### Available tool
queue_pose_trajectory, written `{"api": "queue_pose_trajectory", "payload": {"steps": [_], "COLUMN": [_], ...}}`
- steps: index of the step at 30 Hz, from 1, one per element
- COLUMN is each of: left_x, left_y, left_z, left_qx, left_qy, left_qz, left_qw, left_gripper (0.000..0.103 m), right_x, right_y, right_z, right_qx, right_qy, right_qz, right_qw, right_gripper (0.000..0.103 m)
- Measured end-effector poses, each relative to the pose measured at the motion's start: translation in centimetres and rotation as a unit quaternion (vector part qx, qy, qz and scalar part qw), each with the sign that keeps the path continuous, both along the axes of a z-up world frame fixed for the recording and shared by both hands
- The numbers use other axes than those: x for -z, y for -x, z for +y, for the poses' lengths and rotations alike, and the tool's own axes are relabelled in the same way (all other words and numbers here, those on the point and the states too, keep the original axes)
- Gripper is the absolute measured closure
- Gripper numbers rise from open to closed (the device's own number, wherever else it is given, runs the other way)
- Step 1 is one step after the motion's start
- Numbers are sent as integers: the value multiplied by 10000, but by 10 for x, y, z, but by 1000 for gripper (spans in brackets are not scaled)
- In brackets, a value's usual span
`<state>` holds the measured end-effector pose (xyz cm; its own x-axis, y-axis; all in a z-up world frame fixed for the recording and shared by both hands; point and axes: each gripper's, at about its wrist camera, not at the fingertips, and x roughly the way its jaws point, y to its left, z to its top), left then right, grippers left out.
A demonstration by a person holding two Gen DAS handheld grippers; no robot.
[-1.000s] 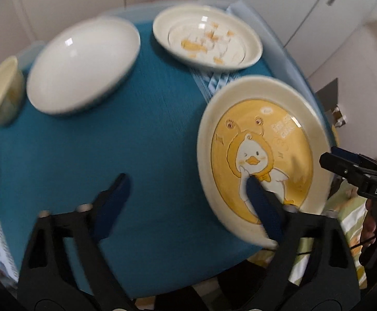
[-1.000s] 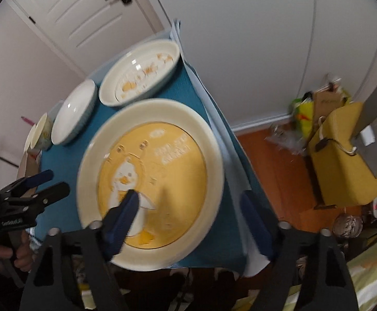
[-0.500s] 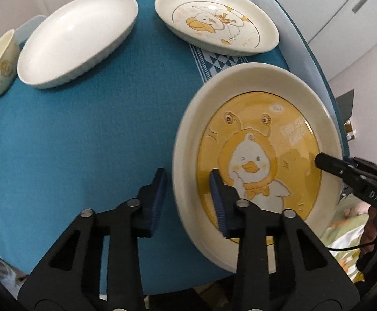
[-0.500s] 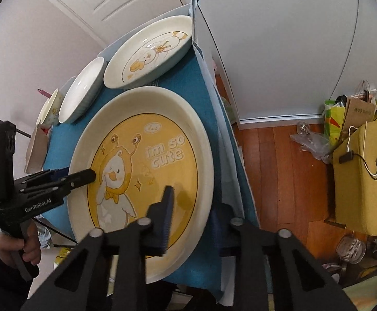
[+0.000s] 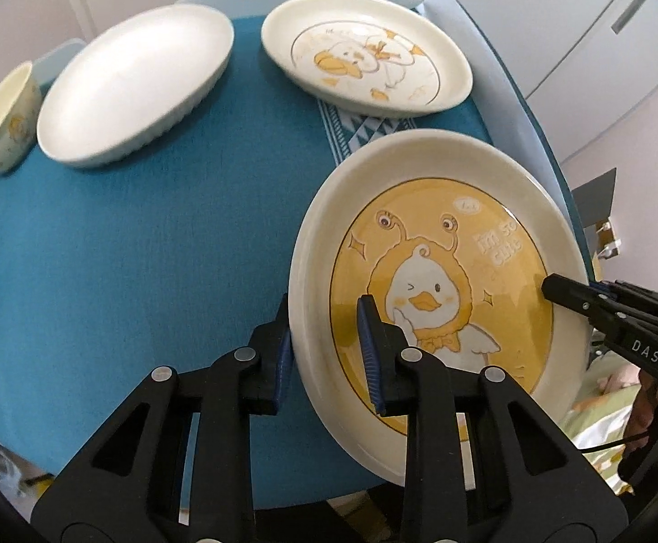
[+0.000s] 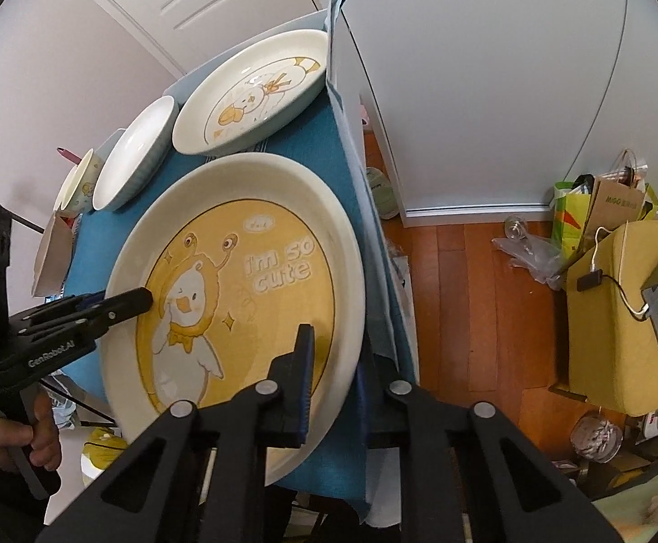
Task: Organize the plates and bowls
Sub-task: 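Lift the yellow duck plate with both grippers toward the taupe dish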
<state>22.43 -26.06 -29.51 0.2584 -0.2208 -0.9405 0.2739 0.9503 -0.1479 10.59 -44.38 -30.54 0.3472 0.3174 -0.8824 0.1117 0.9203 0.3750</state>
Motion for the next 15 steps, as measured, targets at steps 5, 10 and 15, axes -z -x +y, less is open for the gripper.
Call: {"api": "queue_pose_trajectory", "payload": {"steps": [5,10,15], "left_x": [-14,-30,-55], "left_y": [5,5,8], "left_z": [3,12,45], "left_qx": [-56,-184,-490], "left_qy": [114,161,302], "left_qz": [-134,-302,-569], "left_qw": [9998,9992,9967], "left_gripper": [80,80,80], "right_x": [-9,-24,-54], "right_y": [0,1,-5], "right_z": [0,3,21], "right_qx": [-45,-133,-444], "right_qy": [112,187,316], "right_qz": [-144,-417,-810], "right_qw": [9998,9989,9952], "right_gripper": [88,88,88]}}
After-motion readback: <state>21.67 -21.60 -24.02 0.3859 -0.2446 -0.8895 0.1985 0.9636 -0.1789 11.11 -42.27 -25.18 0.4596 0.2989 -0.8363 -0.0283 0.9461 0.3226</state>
